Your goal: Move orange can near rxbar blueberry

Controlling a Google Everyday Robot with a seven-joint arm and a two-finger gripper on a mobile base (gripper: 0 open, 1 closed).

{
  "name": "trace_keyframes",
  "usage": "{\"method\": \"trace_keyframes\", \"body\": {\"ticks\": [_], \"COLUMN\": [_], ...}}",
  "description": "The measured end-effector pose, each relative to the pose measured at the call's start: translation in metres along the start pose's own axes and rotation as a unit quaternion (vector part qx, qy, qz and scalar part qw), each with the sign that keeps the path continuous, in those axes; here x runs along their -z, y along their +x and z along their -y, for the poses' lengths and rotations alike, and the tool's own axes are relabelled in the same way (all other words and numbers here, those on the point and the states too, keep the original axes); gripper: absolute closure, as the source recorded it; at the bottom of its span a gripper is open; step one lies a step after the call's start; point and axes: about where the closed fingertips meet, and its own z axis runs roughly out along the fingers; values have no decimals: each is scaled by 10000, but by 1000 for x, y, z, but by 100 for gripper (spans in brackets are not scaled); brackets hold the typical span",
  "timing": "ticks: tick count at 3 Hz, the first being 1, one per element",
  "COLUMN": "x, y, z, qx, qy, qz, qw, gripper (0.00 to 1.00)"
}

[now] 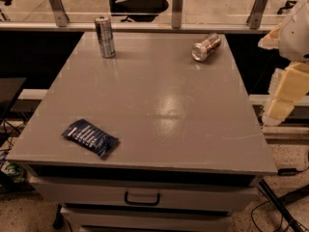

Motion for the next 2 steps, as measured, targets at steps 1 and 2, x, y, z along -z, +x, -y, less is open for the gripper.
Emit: {"method": "trace_keyframes", "body": {"ticks": [1, 2], "x": [-25, -54], "y": [-9, -24], "z": [35, 78], "qx": [325, 601], "qy": [-51, -58], "qz": [104, 313], "qw": [9994, 9977], "gripper": [0, 0]}}
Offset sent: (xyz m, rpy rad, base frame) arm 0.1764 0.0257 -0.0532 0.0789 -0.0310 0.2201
